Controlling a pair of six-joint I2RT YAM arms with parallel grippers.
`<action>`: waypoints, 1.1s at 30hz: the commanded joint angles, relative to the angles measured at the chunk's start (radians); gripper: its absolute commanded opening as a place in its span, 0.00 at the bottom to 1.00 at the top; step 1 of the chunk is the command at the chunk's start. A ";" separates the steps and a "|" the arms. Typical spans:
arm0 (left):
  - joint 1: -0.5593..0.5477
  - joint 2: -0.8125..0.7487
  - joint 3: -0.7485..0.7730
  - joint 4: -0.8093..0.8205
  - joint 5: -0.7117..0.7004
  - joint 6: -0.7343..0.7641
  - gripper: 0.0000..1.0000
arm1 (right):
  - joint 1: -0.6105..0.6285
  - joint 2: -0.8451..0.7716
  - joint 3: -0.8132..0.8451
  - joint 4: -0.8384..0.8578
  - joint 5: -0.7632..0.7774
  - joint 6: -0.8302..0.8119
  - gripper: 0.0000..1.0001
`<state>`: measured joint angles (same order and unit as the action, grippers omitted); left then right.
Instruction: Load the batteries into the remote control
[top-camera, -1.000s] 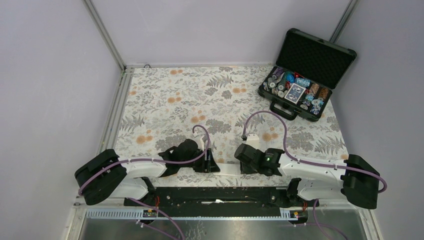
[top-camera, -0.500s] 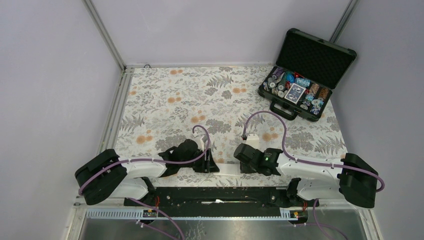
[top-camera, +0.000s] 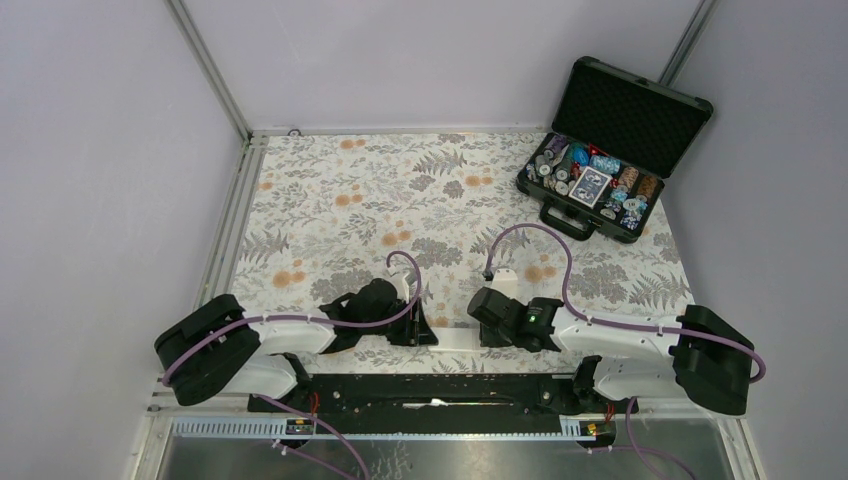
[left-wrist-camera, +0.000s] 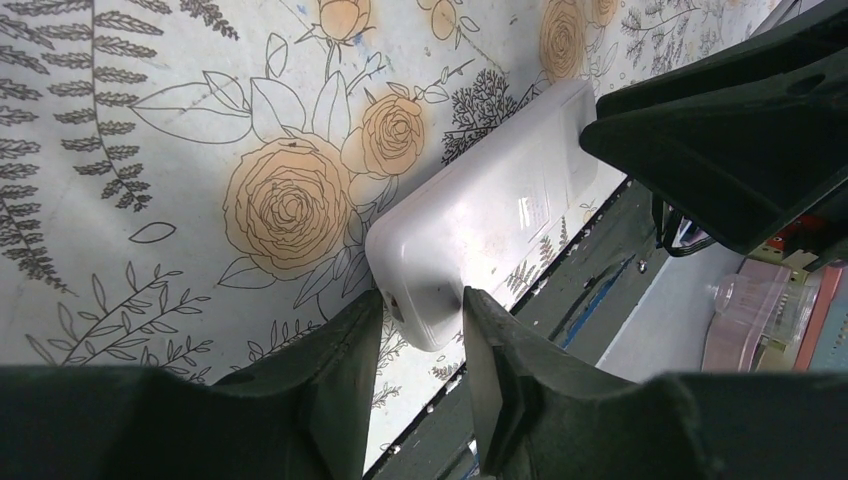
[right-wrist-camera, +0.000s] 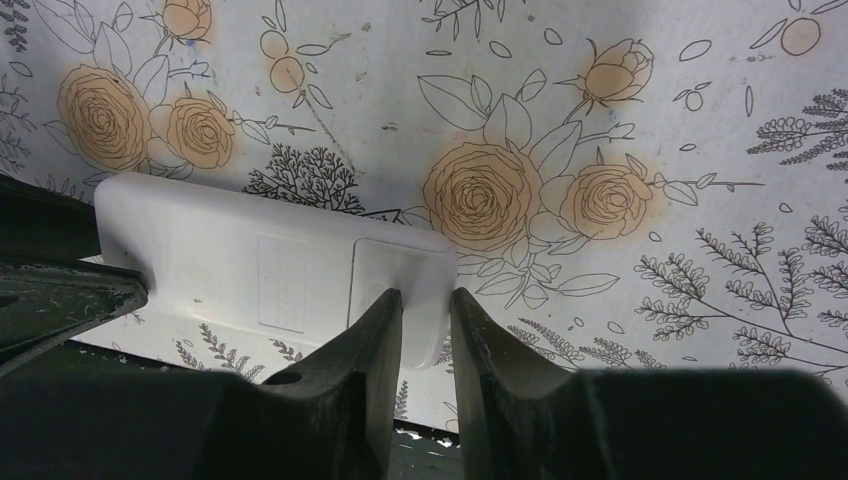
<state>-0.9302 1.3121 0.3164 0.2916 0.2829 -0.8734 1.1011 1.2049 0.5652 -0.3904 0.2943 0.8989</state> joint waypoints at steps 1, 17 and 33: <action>-0.010 0.048 -0.017 -0.085 -0.016 0.019 0.40 | -0.007 0.010 -0.024 0.054 -0.026 0.011 0.31; -0.022 0.115 0.009 -0.050 0.002 0.007 0.36 | -0.007 0.047 -0.110 0.256 -0.236 0.002 0.25; -0.024 -0.019 0.065 -0.340 -0.204 0.061 0.57 | -0.007 -0.016 0.037 -0.008 -0.076 -0.137 0.40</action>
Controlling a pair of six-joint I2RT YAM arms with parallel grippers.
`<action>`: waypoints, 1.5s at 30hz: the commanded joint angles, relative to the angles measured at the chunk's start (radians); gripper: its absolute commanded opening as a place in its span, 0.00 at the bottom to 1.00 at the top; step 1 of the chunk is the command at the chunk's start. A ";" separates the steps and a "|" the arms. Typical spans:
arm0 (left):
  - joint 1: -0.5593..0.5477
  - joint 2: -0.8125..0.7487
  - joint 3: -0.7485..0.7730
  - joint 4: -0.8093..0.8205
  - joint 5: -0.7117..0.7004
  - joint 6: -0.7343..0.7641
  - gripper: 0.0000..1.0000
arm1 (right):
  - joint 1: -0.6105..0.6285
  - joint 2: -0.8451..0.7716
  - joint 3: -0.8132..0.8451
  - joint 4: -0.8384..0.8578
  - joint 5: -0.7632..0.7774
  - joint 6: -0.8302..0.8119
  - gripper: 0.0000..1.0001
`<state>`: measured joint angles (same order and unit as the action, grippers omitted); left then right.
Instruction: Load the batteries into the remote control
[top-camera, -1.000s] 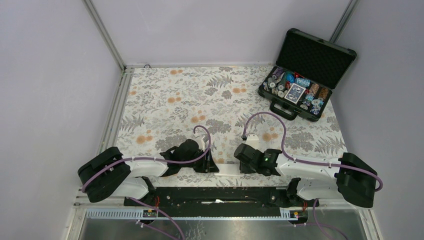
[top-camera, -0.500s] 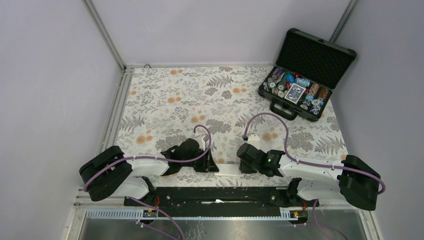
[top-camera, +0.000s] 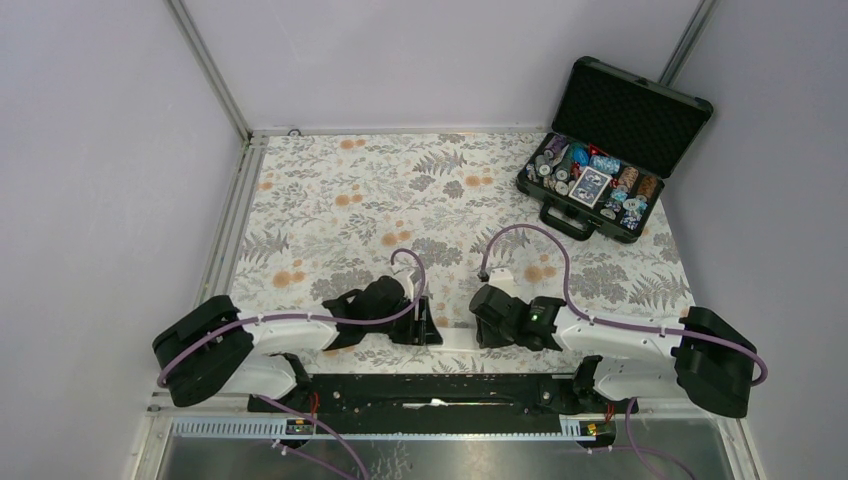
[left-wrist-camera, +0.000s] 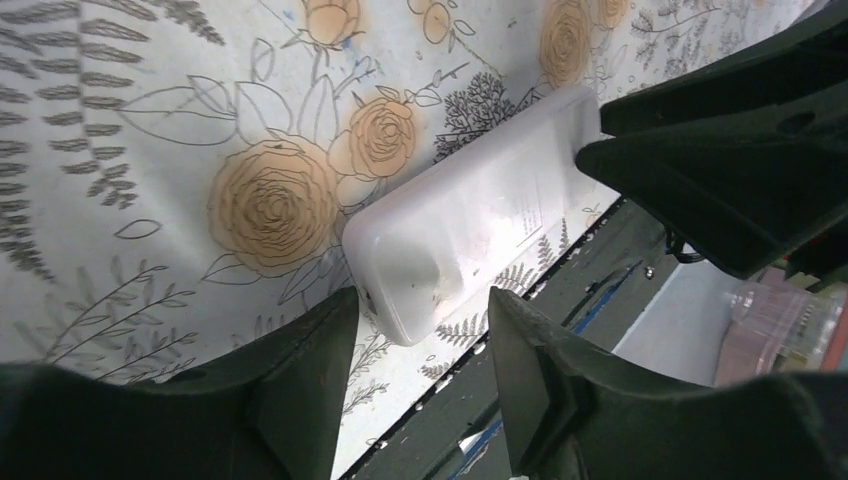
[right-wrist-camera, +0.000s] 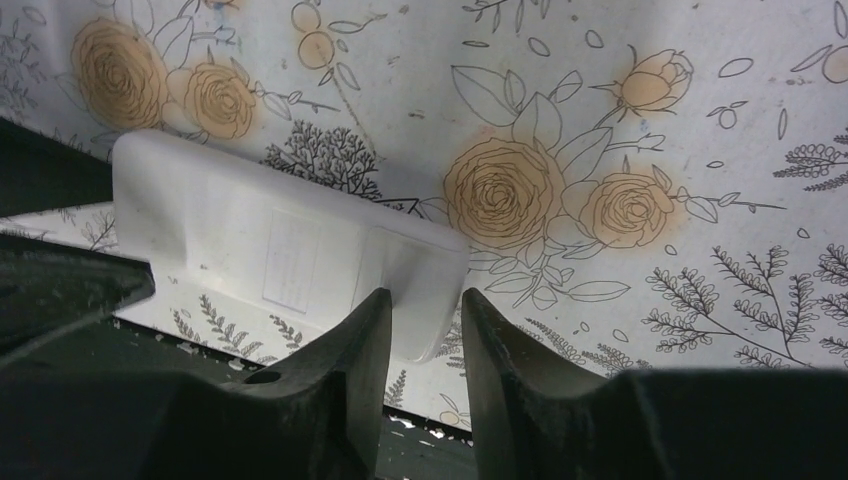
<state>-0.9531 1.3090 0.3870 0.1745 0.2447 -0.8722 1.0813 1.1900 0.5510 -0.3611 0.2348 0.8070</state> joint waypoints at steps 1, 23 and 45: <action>-0.001 -0.027 -0.004 -0.242 -0.179 0.059 0.58 | 0.013 -0.008 0.060 -0.045 -0.016 -0.059 0.41; -0.001 -0.533 -0.081 -0.409 -0.299 -0.010 0.78 | 0.003 0.037 0.226 -0.024 -0.181 -0.511 0.97; -0.001 -0.622 -0.105 -0.410 -0.250 -0.011 0.86 | -0.067 0.241 0.187 0.103 -0.404 -0.502 1.00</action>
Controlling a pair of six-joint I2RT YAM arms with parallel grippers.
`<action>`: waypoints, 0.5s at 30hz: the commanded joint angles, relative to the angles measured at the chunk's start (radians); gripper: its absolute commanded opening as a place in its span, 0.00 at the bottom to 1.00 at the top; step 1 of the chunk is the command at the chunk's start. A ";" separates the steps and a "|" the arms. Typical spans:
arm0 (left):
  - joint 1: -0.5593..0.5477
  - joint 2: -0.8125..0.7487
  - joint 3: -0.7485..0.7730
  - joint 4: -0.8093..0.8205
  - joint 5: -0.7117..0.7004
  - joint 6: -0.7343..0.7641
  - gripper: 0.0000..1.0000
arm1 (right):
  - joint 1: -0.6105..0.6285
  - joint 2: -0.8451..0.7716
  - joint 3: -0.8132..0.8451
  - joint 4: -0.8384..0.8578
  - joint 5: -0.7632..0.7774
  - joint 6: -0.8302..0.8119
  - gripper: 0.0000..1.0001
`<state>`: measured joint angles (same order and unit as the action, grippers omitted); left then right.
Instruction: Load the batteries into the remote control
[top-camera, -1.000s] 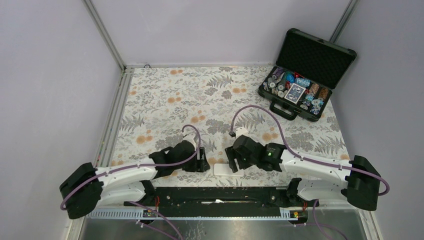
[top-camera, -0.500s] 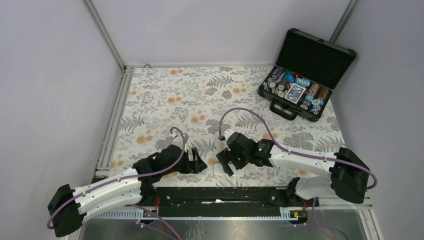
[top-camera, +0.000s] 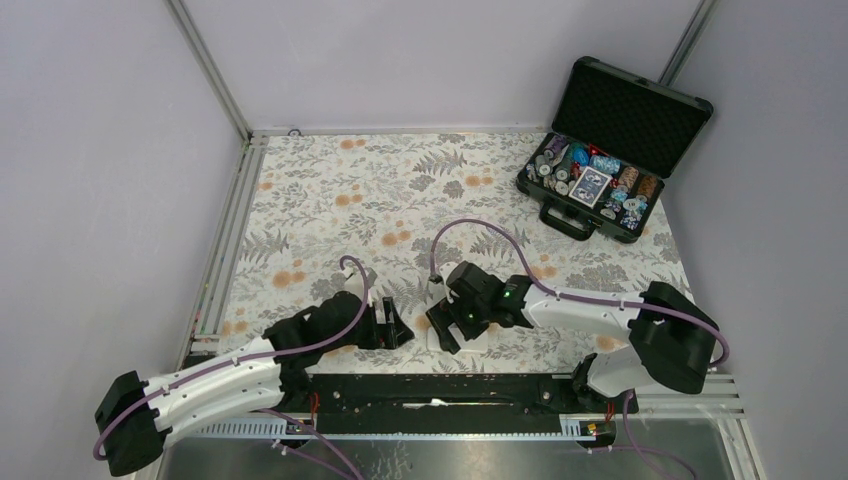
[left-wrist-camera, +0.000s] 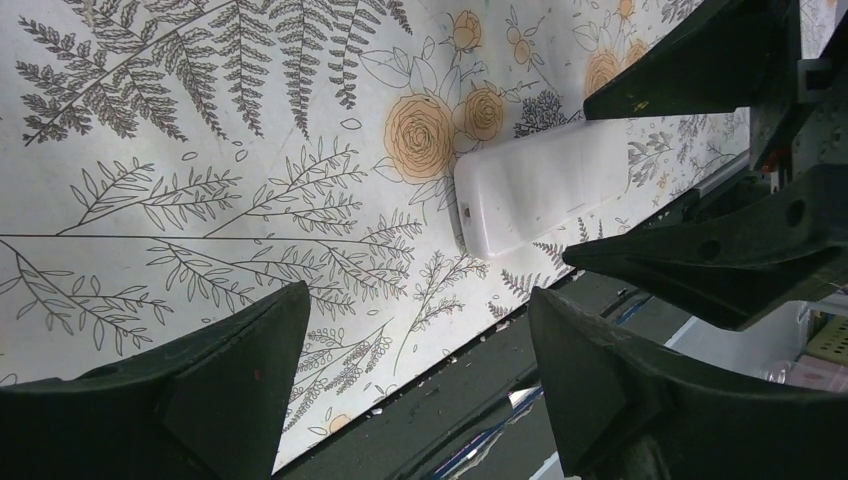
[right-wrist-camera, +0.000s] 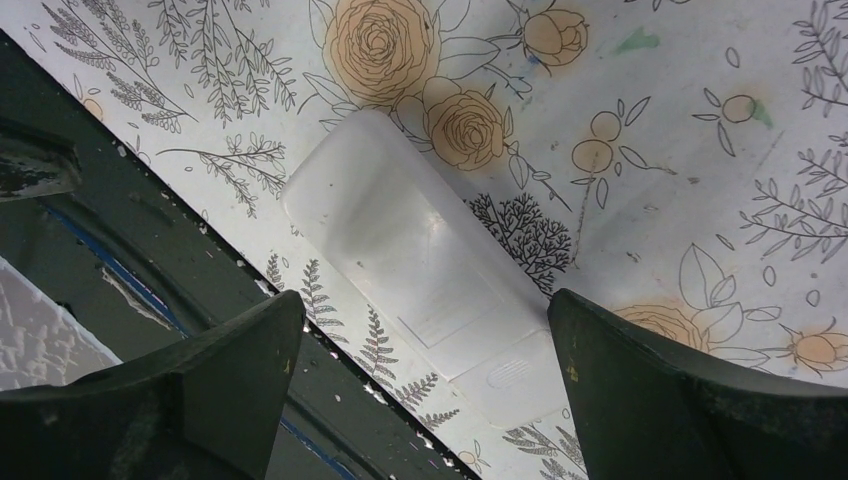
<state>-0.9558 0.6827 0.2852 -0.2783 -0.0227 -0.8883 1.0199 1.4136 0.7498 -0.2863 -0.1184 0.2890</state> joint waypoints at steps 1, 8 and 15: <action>0.001 0.005 -0.004 0.044 0.018 0.005 0.86 | -0.005 0.021 -0.017 0.031 -0.053 0.024 1.00; 0.003 0.003 -0.010 0.050 0.018 0.004 0.86 | -0.006 0.026 -0.059 0.043 -0.079 0.072 0.97; 0.002 0.003 -0.014 0.059 0.018 0.002 0.86 | 0.018 0.005 -0.118 0.055 -0.078 0.151 0.92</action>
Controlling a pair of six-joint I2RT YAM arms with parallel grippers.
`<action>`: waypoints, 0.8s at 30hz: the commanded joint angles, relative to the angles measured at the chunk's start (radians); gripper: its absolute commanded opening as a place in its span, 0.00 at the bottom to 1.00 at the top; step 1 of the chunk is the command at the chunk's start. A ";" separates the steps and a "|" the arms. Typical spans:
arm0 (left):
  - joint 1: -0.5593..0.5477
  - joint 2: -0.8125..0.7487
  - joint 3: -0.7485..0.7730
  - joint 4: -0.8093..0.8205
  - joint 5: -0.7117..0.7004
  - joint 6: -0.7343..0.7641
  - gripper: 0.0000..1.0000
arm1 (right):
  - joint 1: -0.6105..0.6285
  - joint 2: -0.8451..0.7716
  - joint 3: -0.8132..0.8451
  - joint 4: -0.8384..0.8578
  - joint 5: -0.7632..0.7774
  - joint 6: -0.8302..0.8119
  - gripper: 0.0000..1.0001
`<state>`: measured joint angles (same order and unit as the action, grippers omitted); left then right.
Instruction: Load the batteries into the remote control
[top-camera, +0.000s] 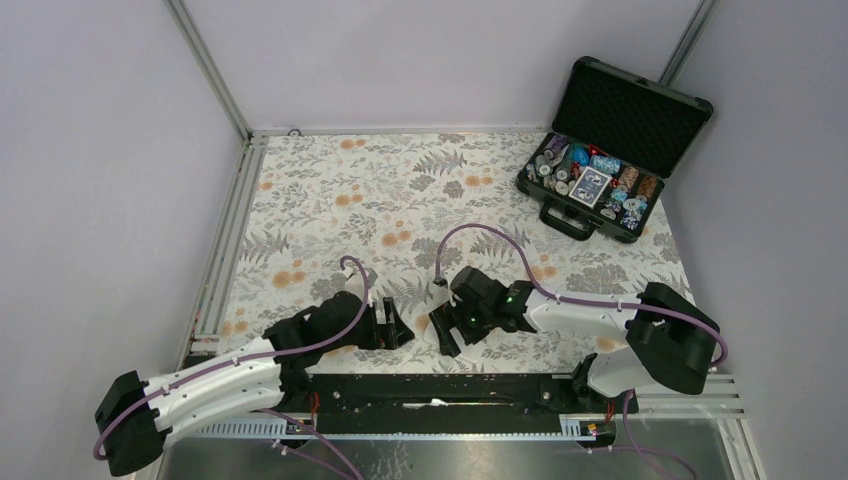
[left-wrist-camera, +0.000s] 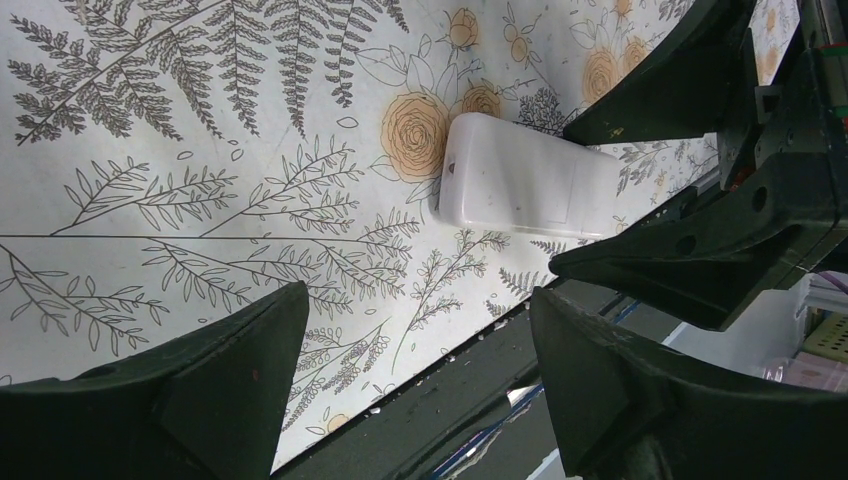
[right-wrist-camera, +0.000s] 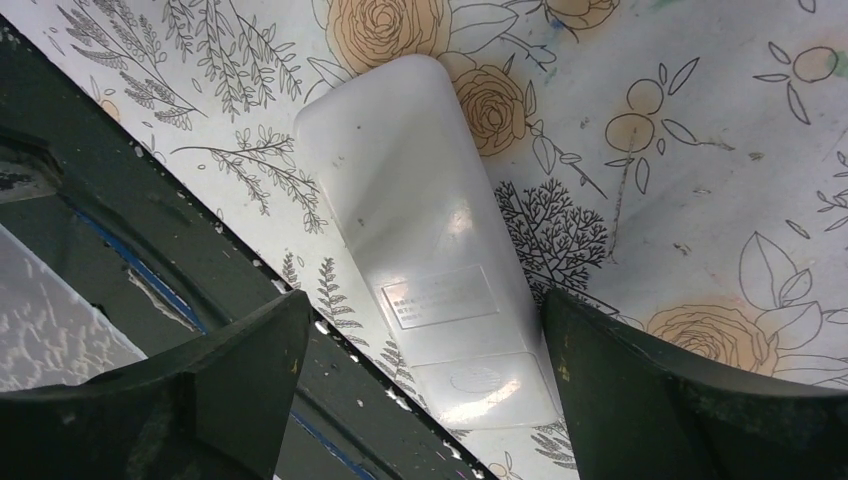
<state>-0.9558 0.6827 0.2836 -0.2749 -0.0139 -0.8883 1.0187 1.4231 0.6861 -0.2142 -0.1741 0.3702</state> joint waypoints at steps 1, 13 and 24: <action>0.002 0.004 -0.012 0.057 0.009 0.002 0.86 | 0.028 -0.011 -0.060 -0.017 -0.012 0.080 0.92; 0.003 -0.002 -0.014 0.052 0.007 -0.007 0.88 | 0.138 0.019 -0.048 -0.066 0.160 0.190 0.89; 0.003 -0.091 -0.027 -0.023 -0.043 -0.040 0.91 | 0.210 0.135 0.030 -0.132 0.359 0.249 0.85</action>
<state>-0.9558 0.6300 0.2676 -0.2962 -0.0231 -0.9039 1.2110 1.4727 0.7315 -0.2516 0.0948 0.5816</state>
